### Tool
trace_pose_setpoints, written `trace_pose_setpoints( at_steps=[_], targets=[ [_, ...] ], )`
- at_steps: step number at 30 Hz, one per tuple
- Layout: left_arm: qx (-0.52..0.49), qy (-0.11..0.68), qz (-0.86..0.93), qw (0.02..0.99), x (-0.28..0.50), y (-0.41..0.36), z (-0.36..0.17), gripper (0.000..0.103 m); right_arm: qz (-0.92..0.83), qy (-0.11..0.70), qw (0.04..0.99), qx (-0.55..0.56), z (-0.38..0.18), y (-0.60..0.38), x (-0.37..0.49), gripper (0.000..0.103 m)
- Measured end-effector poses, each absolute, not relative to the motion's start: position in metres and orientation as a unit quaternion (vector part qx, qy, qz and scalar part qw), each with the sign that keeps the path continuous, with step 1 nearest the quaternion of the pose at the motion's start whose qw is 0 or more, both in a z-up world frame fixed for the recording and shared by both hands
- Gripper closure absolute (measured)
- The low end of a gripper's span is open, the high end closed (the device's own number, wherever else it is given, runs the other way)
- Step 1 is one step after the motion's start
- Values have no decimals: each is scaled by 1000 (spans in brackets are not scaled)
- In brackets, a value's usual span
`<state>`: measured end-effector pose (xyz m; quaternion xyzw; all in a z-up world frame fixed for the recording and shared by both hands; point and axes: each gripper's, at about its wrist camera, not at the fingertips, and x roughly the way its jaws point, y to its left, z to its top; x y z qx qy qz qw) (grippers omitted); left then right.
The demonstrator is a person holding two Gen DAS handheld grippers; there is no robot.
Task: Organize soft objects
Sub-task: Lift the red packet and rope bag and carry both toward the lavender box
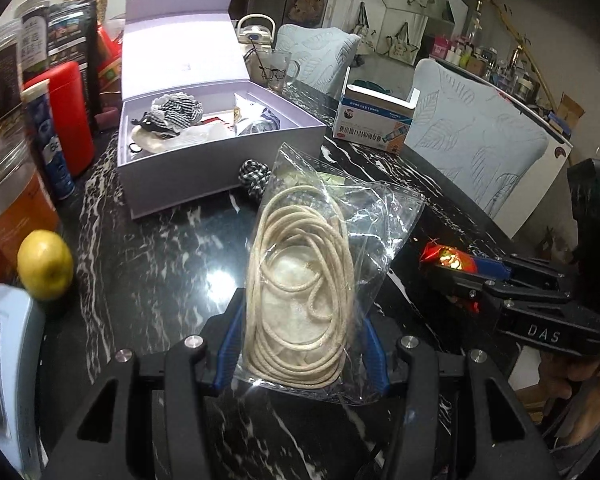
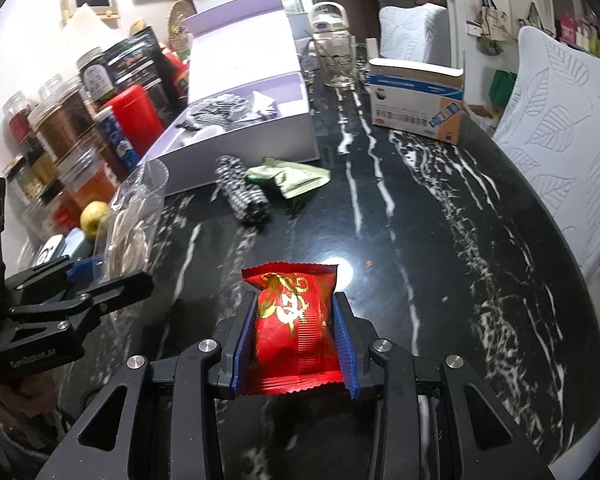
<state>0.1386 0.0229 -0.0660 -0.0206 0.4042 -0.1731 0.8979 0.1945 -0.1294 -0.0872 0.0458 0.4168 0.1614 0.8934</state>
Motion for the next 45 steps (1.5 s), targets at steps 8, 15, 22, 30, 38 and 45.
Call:
trace_pose_setpoints(
  at_steps=[8, 15, 22, 30, 38, 45],
  targets=[
    [-36, 404, -156, 901, 115, 29, -64, 52, 191, 412, 890, 41, -83, -112, 173, 67],
    [-40, 415, -148, 897, 112, 27, -65, 52, 221, 416, 881, 47, -83, -101, 165, 67],
    [-42, 419, -141, 896, 121, 26, -72, 52, 242, 435, 866, 56, -98, -97, 181, 67],
    [-66, 446, -134, 882, 139, 34, -85, 52, 240, 451, 859, 41, -101, -94, 207, 67],
    [-72, 436, -134, 887, 157, 44, -79, 52, 229, 458, 858, 43, -106, -91, 224, 67],
    [-72, 431, -133, 890, 163, 46, -75, 52, 232, 461, 855, 55, -109, -95, 224, 67]
  ],
)
